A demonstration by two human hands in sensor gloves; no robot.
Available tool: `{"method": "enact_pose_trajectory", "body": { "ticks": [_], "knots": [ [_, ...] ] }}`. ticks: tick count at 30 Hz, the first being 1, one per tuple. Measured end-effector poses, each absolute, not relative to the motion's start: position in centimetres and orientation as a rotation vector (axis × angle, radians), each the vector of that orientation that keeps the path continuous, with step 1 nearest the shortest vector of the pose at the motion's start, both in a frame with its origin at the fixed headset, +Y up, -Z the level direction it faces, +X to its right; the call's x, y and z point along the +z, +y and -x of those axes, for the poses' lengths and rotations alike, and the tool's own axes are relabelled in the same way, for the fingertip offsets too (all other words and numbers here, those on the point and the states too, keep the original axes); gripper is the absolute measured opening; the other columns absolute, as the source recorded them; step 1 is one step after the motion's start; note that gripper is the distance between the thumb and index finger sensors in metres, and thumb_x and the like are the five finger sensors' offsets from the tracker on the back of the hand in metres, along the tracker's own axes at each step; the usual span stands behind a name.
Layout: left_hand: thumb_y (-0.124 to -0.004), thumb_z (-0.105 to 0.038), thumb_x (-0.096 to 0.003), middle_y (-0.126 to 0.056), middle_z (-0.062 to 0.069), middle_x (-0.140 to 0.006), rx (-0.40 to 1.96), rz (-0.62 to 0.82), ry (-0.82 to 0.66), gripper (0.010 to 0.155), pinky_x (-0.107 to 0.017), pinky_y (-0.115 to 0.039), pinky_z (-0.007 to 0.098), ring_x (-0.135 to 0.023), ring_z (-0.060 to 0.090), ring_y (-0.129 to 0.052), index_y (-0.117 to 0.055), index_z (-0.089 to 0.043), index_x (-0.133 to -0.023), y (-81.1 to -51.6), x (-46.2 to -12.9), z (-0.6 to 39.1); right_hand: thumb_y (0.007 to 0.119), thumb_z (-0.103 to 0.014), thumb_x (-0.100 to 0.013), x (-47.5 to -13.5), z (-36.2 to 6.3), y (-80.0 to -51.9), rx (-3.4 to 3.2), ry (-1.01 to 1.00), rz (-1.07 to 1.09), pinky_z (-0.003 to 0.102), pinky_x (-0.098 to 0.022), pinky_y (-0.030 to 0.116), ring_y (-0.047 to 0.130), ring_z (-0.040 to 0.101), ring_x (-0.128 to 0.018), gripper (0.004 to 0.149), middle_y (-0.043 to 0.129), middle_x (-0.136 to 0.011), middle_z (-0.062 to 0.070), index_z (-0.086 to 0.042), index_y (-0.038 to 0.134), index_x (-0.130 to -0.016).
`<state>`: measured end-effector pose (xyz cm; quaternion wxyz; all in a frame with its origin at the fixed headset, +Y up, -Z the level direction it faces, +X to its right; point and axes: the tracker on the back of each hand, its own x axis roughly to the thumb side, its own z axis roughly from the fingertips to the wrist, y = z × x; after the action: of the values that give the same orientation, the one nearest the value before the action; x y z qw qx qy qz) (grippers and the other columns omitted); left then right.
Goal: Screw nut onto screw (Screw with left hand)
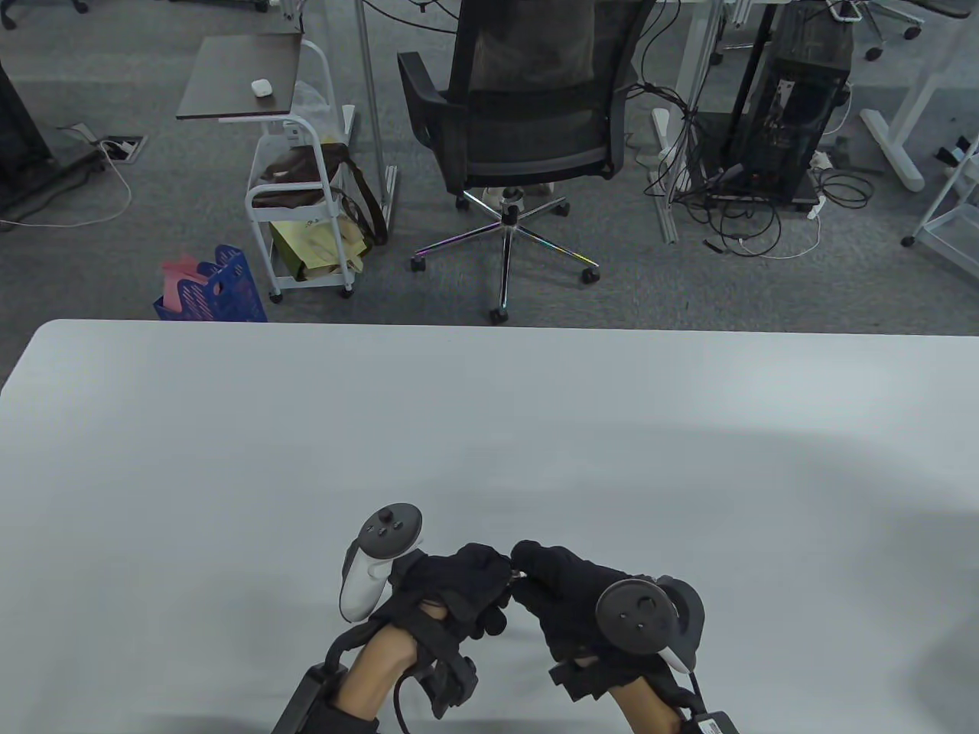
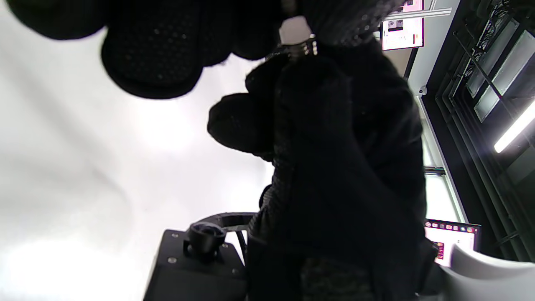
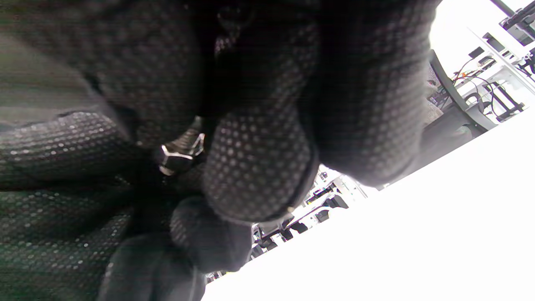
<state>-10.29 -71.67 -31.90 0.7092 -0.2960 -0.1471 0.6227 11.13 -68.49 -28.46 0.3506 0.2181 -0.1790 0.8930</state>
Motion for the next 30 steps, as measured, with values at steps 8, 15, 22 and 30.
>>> {"method": "enact_pose_trajectory", "body": {
  "ticks": [8, 15, 22, 30],
  "knots": [
    [-0.068, -0.039, -0.0445, -0.079, 0.031, -0.078, 1.356, 0.607, -0.294, 0.057, -0.037, -0.073, 0.058, -0.047, 0.044, -0.092, -0.071, -0.001, -0.087, -71.66, -31.96, 10.36, 0.094, -0.036, -0.031, -28.48, -11.08, -68.56, 2.32, -0.461, -0.569, 0.035, -0.03, 0.103, 0.117, 0.01, -0.03, 0.047, 0.104, -0.061, 0.004, -0.02, 0.089, -0.074],
    [-0.068, -0.045, -0.0441, -0.074, 0.031, -0.083, 1.378, 0.565, -0.277, 0.066, -0.04, -0.072, 0.057, -0.052, 0.043, -0.09, -0.063, -0.003, -0.095, -71.76, -32.0, 10.67, 0.094, -0.036, -0.031, -28.46, -11.07, -68.52, 2.313, -0.466, -0.569, 0.035, -0.03, 0.103, 0.117, 0.01, -0.03, 0.046, 0.104, -0.06, 0.004, -0.02, 0.089, -0.074],
    [-0.069, -0.038, -0.0443, -0.078, 0.03, -0.079, 1.349, 0.619, -0.32, 0.056, -0.038, -0.073, 0.058, -0.048, 0.043, -0.091, -0.07, -0.002, -0.087, -71.64, -31.98, 10.27, 0.094, -0.036, -0.031, -28.4, -11.04, -68.42, 2.324, -0.47, -0.576, 0.035, -0.03, 0.103, 0.117, 0.01, -0.03, 0.046, 0.104, -0.061, 0.004, -0.02, 0.089, -0.074],
    [-0.069, -0.046, -0.0432, -0.081, 0.032, -0.077, 1.354, 0.557, -0.261, 0.062, -0.037, -0.073, 0.059, -0.047, 0.045, -0.092, -0.074, -0.001, -0.086, -71.87, -31.95, 10.69, 0.094, -0.036, -0.031, -28.33, -10.95, -68.32, 2.323, -0.478, -0.578, 0.035, -0.03, 0.103, 0.117, 0.01, -0.03, 0.046, 0.104, -0.061, 0.003, -0.02, 0.089, -0.074]
  ]
}}
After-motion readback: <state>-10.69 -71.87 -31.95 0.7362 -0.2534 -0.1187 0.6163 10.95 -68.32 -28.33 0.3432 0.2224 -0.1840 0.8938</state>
